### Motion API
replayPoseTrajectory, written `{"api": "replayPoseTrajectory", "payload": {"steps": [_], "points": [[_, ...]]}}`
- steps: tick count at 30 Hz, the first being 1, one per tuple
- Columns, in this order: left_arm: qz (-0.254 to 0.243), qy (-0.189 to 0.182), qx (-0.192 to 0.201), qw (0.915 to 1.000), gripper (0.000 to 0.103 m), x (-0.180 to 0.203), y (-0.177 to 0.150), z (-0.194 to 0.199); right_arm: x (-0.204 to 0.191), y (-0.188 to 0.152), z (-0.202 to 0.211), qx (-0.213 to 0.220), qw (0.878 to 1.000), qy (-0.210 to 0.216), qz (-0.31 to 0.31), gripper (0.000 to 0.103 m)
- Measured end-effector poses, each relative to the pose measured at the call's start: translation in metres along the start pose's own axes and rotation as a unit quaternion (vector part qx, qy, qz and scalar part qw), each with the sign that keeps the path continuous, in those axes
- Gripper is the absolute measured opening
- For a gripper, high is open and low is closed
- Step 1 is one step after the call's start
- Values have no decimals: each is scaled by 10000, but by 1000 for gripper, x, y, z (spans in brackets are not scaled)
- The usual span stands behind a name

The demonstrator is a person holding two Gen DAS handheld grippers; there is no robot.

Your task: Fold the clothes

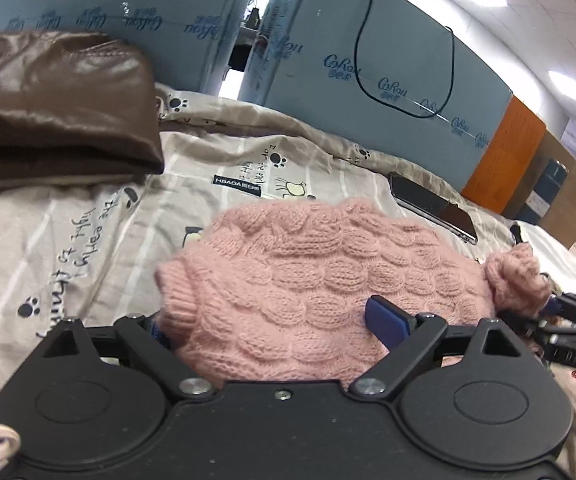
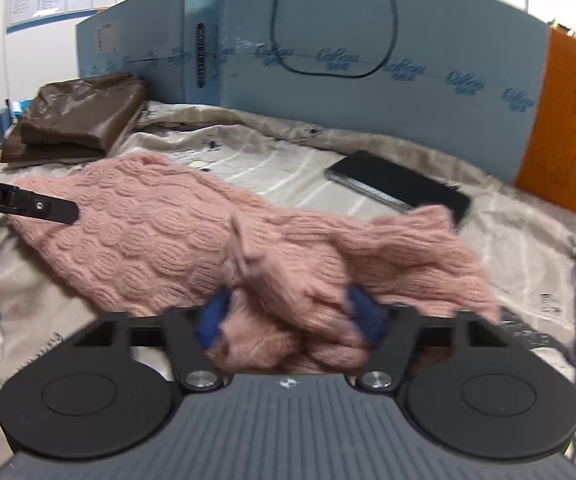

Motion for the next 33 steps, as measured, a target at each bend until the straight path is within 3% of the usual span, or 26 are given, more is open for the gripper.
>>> {"api": "replayPoseTrajectory", "payload": {"steps": [1, 2, 5, 6, 9, 12, 16, 21, 27, 33], "points": [[-23, 25, 42, 10000, 89, 0, 1, 0, 4, 3, 3, 62, 10000, -10, -70, 33], [-65, 56, 88, 9999, 68, 0, 2, 0, 10, 7, 8, 164, 9997, 7, -201, 29], [-216, 79, 246, 9994, 30, 0, 5, 3, 24, 24, 27, 628, 9965, -34, -546, 24], [-197, 60, 346, 9992, 25, -1, 7, 6, 30, 31, 35, 809, 9945, -61, -658, 24], [-81, 76, 701, 9975, 22, -8, 19, 22, 48, 51, 66, 1439, 9834, -120, -1099, 23], [47, 131, 1036, 9945, 22, -17, 32, 42, 70, 64, 102, 2076, 9646, -140, -1621, 23], [175, 236, 1350, 9904, 22, -29, 45, 67, 101, 63, 142, 2545, 9404, -288, -2238, 19], [268, 359, 1358, 9897, 22, -42, 44, 76, 126, 31, 145, 2209, 9339, -426, -2780, 18], [445, 461, 861, 9942, 23, -58, 16, 55, 153, -42, 111, 1398, 9203, -709, -3584, 18], [647, 389, 740, 9944, 26, -65, 9, 51, 165, -65, 102, 1230, 9079, -615, -3960, 18]]}}
Point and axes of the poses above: each gripper's, at about its wrist camera, not at the fingertips, and z roughly against the way its jaws point, x to its right, y to its top, the point moved 8 cm from there along -z, roughly the way its jaws point, and after that the axes turned 3 degrees about -z, right-handed, at the moved point
